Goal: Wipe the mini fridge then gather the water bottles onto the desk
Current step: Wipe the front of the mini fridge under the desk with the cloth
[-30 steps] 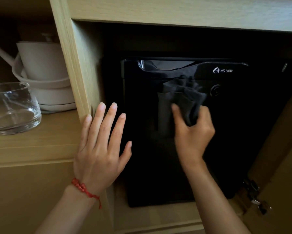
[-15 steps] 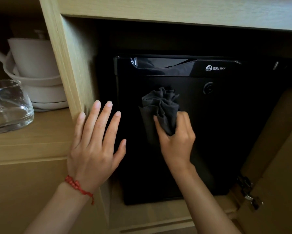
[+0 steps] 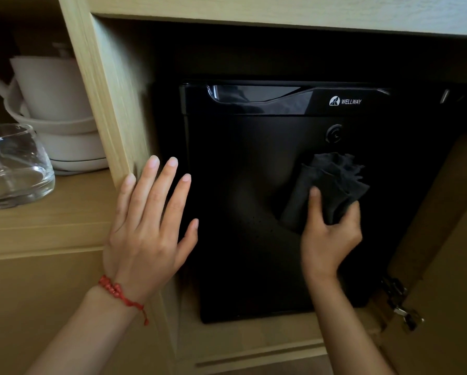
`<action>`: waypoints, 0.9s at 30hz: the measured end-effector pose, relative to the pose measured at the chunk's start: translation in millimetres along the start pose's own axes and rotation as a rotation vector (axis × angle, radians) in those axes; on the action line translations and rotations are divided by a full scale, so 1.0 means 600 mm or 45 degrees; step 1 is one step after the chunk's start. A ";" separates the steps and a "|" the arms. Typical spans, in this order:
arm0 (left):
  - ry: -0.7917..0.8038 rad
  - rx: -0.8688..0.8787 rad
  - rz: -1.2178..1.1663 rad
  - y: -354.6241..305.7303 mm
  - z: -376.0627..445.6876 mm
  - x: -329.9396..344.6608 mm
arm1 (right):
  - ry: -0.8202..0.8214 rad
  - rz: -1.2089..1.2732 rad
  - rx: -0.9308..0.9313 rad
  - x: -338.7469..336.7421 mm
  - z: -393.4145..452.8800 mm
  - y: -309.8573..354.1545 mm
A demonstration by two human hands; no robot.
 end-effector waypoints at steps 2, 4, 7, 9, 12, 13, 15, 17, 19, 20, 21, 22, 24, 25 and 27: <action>-0.005 -0.001 0.001 0.000 0.000 0.000 | 0.104 0.013 -0.137 0.016 -0.026 0.025; -0.003 -0.001 -0.003 0.000 0.000 0.000 | 0.233 0.081 -0.283 0.033 -0.055 0.047; 0.017 0.007 -0.011 0.002 -0.002 0.000 | 0.435 0.157 -0.413 0.055 -0.088 0.067; 0.029 0.014 -0.010 0.005 -0.003 -0.002 | 0.508 0.138 -0.462 0.058 -0.091 0.066; 0.045 0.037 -0.018 0.007 -0.004 -0.003 | 0.443 0.074 -0.456 0.044 -0.065 0.047; 0.046 0.043 -0.023 0.008 -0.003 -0.004 | 0.392 0.033 -0.443 0.035 -0.056 0.036; 0.042 0.051 -0.033 0.009 -0.004 -0.004 | 0.286 -0.067 -0.367 0.011 -0.042 0.006; 0.034 0.055 -0.045 0.009 -0.004 -0.004 | 0.182 -0.142 -0.197 -0.012 -0.038 -0.023; 0.027 0.054 -0.059 0.009 -0.004 -0.003 | 0.089 -0.151 -0.036 -0.021 -0.043 -0.039; 0.024 0.050 -0.068 0.009 -0.004 -0.003 | 0.054 -0.141 0.004 -0.018 -0.048 -0.040; 0.018 0.045 -0.077 0.010 -0.004 -0.003 | 0.022 -0.125 0.028 -0.013 -0.053 -0.037; 0.013 0.041 -0.083 0.010 -0.004 -0.003 | -0.006 -0.095 0.045 -0.006 -0.060 -0.031; 0.004 0.039 -0.087 0.010 -0.004 -0.002 | -0.018 -0.016 0.068 0.009 -0.074 -0.017; -0.001 0.039 -0.089 0.010 -0.004 -0.002 | 0.004 0.005 0.062 0.015 -0.082 -0.010; -0.006 0.035 -0.099 0.010 -0.004 -0.002 | 0.084 -0.004 -0.005 0.028 -0.104 0.005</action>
Point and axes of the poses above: each hand's wrist, its own z-axis towards the middle knuckle, its own x-axis out of the palm, y = z × x, the point moved 2 cm from there along z, towards the middle knuckle, and after that the axes turned 8 degrees about -x, right-handed, at the moved point
